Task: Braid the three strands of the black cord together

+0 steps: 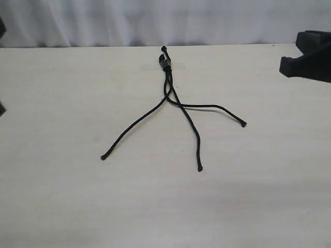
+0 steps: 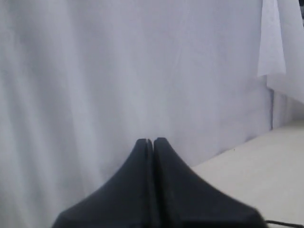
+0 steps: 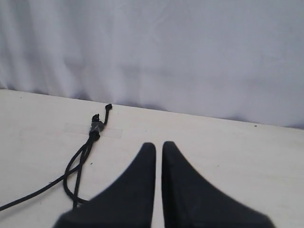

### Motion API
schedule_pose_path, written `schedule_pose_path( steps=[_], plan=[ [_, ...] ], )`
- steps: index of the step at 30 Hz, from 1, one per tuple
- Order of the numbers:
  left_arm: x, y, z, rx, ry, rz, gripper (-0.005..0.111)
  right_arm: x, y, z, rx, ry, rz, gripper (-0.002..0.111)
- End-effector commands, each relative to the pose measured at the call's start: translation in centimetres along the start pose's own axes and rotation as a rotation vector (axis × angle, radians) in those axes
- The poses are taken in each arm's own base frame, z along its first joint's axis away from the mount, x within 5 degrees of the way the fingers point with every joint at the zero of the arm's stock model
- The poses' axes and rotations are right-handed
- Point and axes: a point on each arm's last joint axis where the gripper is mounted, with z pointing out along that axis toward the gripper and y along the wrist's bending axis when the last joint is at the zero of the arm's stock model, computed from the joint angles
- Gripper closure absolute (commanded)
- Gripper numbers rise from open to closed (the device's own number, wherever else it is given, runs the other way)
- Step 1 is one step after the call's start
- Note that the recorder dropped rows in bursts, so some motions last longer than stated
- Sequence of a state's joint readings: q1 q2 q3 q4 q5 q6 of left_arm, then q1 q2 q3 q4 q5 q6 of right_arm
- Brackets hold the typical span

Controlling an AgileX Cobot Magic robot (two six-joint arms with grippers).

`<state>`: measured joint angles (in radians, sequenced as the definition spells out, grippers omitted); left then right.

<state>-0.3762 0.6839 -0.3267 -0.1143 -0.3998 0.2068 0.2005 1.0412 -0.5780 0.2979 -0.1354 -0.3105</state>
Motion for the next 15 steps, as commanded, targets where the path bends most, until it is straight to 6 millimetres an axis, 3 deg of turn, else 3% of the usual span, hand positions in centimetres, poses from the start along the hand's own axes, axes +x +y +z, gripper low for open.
schedule_pose_path(
  steps=[1,5,15],
  plan=[
    [-0.8,0.1,-2.7,0.006,-0.072,-0.008,0.107,0.6,-0.2,-1.9,0.008,-0.04,0.052,0.104],
    [-1.1,0.1,-4.0,0.023,-0.07,-0.204,0.107,0.3,-0.2,-2.8,0.007,-0.072,0.054,0.104],
    [-1.4,0.1,-4.6,0.025,-0.097,-0.204,0.107,-0.2,-0.2,-3.5,0.007,-0.106,0.055,0.104]
  ],
)
